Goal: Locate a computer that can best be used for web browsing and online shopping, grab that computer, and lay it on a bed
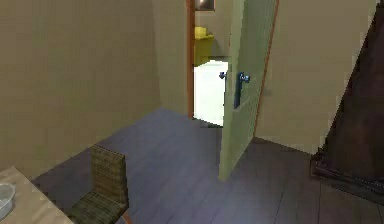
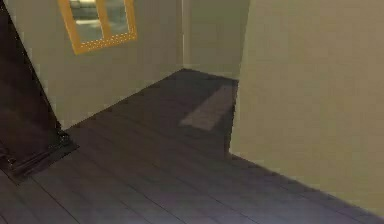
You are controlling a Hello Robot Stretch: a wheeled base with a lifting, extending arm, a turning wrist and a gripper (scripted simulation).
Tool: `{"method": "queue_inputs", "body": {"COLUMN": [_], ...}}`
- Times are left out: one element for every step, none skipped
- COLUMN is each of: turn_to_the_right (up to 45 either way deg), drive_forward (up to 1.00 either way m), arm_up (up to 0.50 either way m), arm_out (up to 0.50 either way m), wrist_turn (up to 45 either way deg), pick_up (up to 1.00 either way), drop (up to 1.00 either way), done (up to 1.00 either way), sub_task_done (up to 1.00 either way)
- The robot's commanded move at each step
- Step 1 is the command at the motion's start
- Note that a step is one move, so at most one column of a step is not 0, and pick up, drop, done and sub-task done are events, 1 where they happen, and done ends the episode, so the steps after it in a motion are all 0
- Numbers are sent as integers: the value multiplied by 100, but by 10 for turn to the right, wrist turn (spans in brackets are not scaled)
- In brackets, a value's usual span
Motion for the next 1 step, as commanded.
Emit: {"method": "queue_inputs", "body": {"turn_to_the_right": [0], "drive_forward": [100], "arm_up": [0], "arm_out": [0], "wrist_turn": [0], "pick_up": [0], "drop": [0], "done": [0], "sub_task_done": [0]}}
